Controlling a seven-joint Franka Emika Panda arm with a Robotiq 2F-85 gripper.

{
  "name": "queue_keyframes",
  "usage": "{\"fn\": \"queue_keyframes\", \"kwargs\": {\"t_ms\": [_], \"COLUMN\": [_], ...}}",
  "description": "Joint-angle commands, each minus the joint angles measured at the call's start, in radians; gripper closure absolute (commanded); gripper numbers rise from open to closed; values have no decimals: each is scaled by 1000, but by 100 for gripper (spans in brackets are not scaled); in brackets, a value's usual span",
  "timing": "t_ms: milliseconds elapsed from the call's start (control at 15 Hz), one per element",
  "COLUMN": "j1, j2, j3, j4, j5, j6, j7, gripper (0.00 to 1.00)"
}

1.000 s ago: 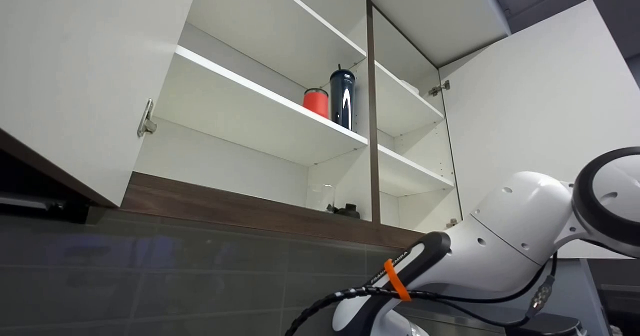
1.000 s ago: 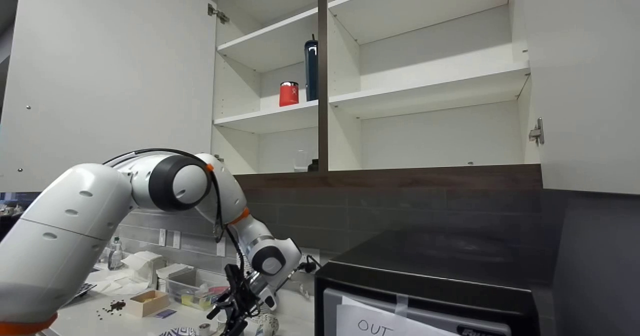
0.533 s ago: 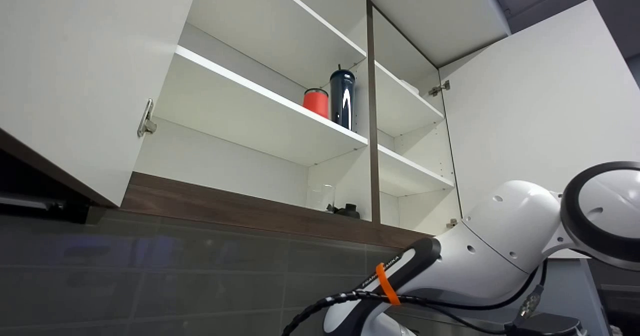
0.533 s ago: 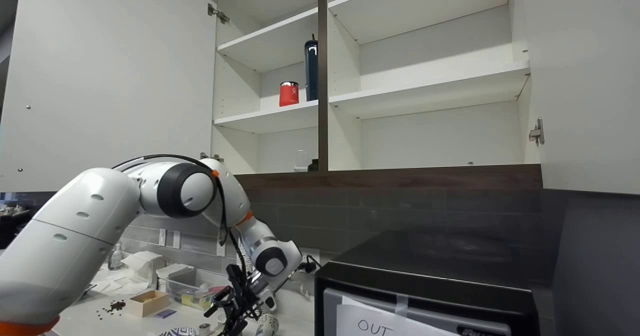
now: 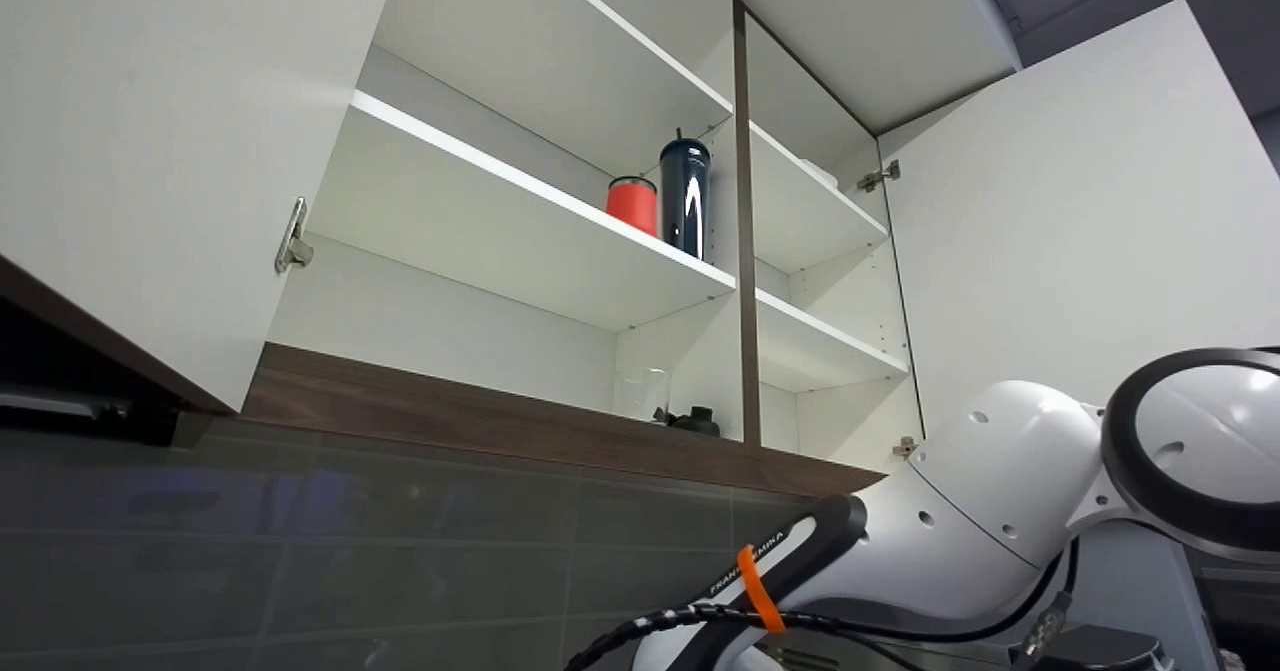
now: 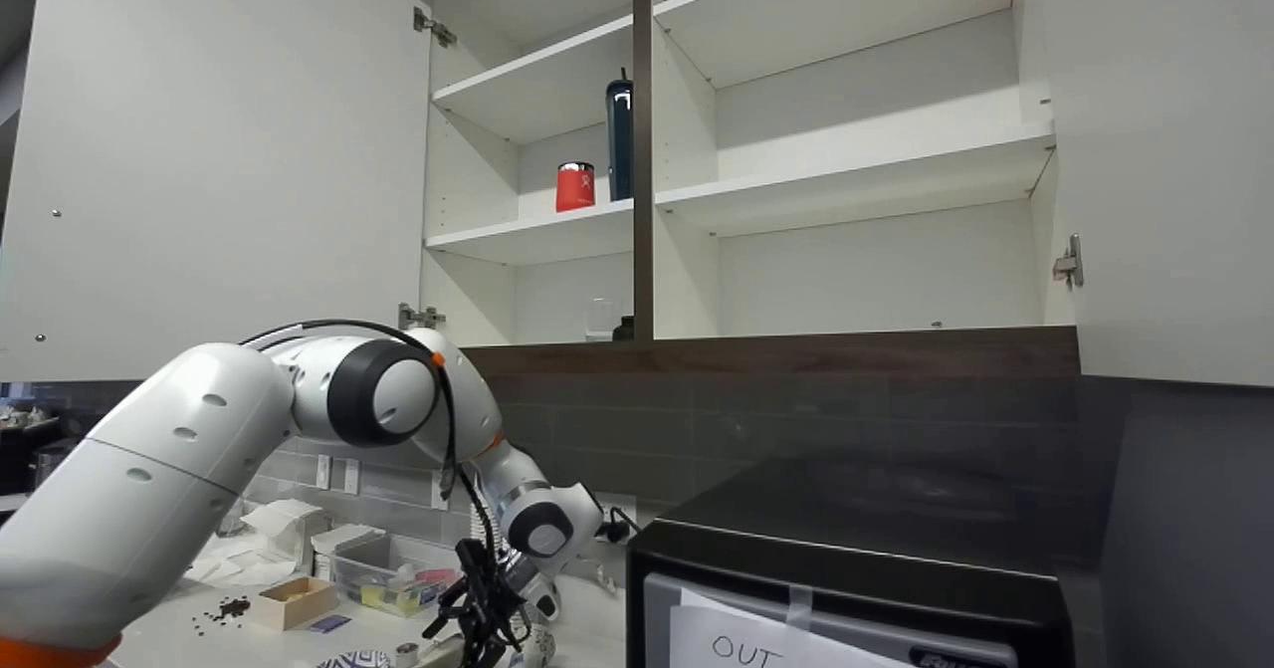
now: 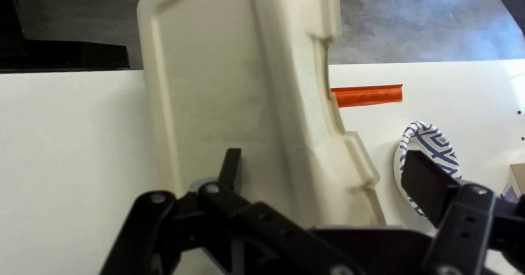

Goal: Move the object on the countertop

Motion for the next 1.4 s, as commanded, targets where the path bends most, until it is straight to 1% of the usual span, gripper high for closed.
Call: {"fn": "queue_keyframes", "kwargs": {"t_ms": [0,333,467,800,1067,1267,1333], "j1": [-3,-11,-9,2,14,26,38], "j2": [21,24,14,-25,-70,-118,-140], "j3": [17,35,32,16,7,-1,-10], "j4": [17,26,17,-17,-74,-137,-172], "j5": [0,2,4,-8,-16,-34,-49], "j6": [14,-24,3,114,251,347,392], "j7": [-40,-87,-87,-52,-10,60,119], "gripper": [0,0,0,0,0,0,0]}}
